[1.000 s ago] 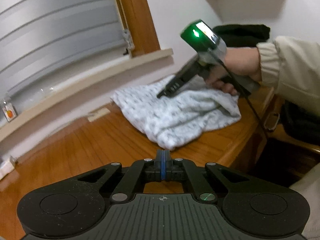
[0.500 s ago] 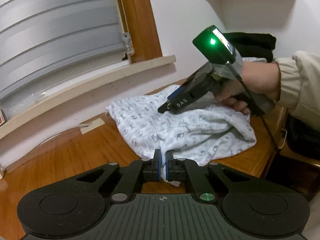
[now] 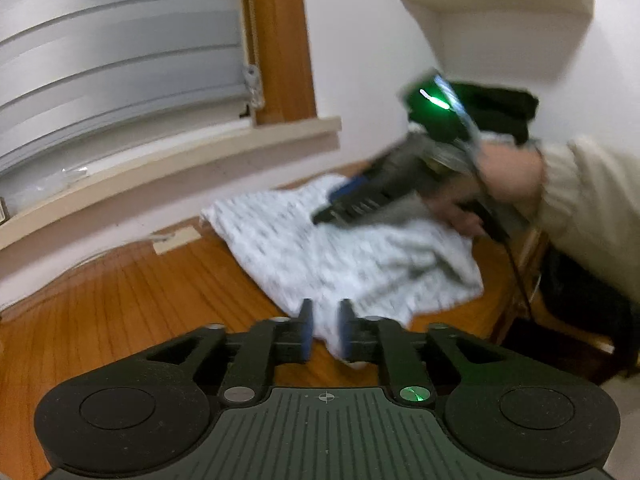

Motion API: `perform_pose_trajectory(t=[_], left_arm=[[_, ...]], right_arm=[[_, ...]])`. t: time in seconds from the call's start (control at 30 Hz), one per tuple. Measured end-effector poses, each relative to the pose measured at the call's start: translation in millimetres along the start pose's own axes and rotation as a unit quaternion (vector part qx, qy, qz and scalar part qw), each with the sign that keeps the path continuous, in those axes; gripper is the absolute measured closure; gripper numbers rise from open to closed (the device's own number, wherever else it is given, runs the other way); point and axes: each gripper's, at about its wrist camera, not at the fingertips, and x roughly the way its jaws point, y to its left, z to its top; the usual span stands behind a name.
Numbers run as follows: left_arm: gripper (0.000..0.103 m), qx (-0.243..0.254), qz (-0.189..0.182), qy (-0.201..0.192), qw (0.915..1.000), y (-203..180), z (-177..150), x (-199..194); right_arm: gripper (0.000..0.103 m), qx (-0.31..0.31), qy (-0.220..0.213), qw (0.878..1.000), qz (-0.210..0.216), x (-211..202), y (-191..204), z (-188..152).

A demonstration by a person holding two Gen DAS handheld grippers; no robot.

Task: Fold clothes

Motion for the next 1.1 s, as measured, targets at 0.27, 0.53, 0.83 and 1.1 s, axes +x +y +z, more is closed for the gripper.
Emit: perform_pose_trajectory(t=[0.27,0.53,0.83,1.1], left_arm=[[0.068,-0.025,-0.016,-0.008,0.9995,50.6,62.7,85.3],[0.093,-0.03,-0.011,0.032,0.999,86.0,82.8,163.7],[0.093,-0.035,0.012,0.07,0.9969,108.9,64.3,198.2],[0.092,-0.053,0.036,0.067,0.9957,122.2,56.2,190.5]], right_arm=[[0.081,0.03,-0.023,0.999,0.013,-60.0,-24.5,-29.0],[0.081,0.063,-0.013,0.998,0.014,-96.4,-53.7,-70.3],[0.081,0.027,-0.01,1.0,0.003,-103.5,-51.0,-79.1],[0.081,0.067,-0.05,0.997,0.007,-109.7,-28.8,-62.9]])
